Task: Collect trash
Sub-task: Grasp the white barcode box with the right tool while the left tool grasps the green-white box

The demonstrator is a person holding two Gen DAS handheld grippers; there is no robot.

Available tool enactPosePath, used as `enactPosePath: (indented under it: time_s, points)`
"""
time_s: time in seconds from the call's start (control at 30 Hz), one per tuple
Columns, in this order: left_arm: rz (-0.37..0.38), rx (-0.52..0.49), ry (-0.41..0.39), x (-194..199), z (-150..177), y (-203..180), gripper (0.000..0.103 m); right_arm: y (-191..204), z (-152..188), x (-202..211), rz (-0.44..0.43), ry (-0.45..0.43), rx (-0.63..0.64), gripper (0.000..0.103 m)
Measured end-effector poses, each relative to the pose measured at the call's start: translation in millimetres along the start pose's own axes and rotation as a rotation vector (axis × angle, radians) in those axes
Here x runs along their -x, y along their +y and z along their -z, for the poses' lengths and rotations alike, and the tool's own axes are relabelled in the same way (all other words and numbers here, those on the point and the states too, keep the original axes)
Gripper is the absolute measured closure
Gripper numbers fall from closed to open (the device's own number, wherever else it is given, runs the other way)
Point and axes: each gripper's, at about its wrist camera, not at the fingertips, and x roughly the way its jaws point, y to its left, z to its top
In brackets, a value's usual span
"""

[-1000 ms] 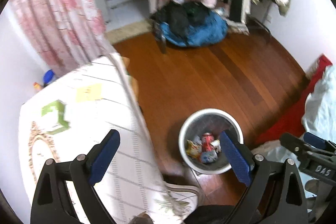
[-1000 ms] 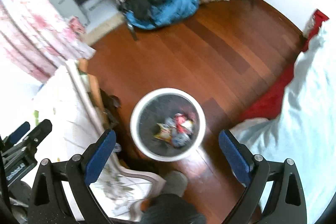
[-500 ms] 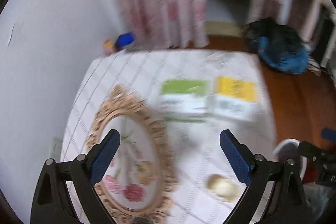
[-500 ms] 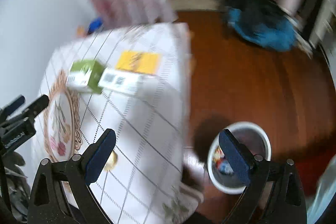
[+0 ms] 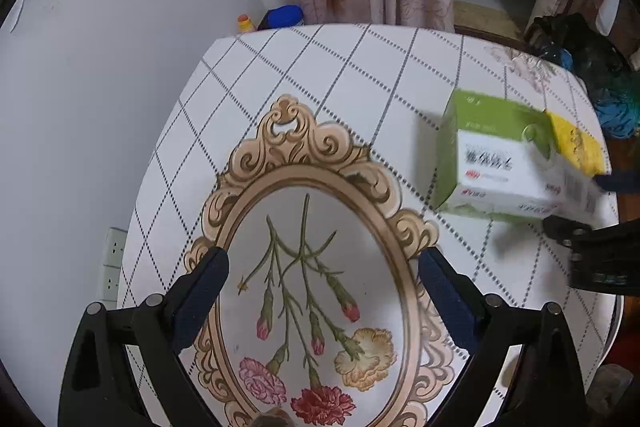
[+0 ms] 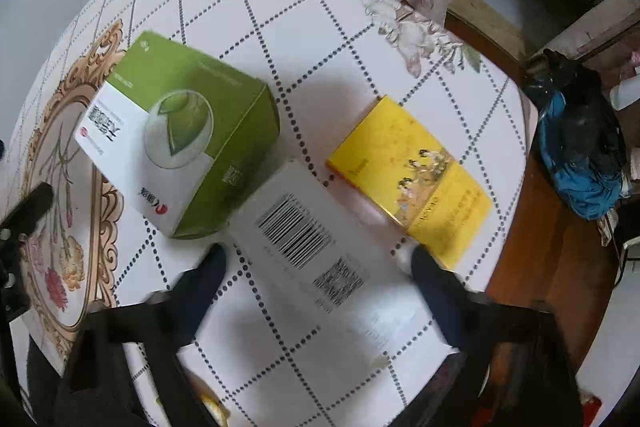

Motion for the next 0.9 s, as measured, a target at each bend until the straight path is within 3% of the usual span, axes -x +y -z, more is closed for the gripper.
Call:
enactPosePath:
  time_s: [0.07, 0.27, 0.43, 0.57, 0.63, 0.9]
  points:
    - [0.031, -0.010, -0.015, 7.4, -9.9, -2.3, 0.006, -4.3, 5.9, 0.6, -0.021, 0.005, -0.038, 0.029]
    - [0.141, -0.074, -0.056, 32.7, -35.9, -30.8, 0.006, -64.1, 56.4, 15.0, -0.153, 0.019, -0.487, 0.037]
    - [0.144, -0.198, -0.025, 28.5, -53.1, -75.6, 0.006, -101.6, 95.9, 14.9, -0.199, -0.034, -0.772, 0.042]
    - [0.110, -0.278, 0.009, 15.1, -58.5, -101.4, 0.006, -101.8, 92.2, 6.6, -0.236, 0.031, -0.761, 0.038]
    - [0.095, -0.296, 0.017, 11.8, -60.8, -107.5, 0.006, -97.6, 91.3, 11.7, -0.197, 0.022, -0.715, 0.032]
    - [0.084, -0.318, 0.093, -17.2, -65.0, -116.5, 0.006, -78.7, 88.3, 8.1, -0.124, 0.038, -0.591, 0.032]
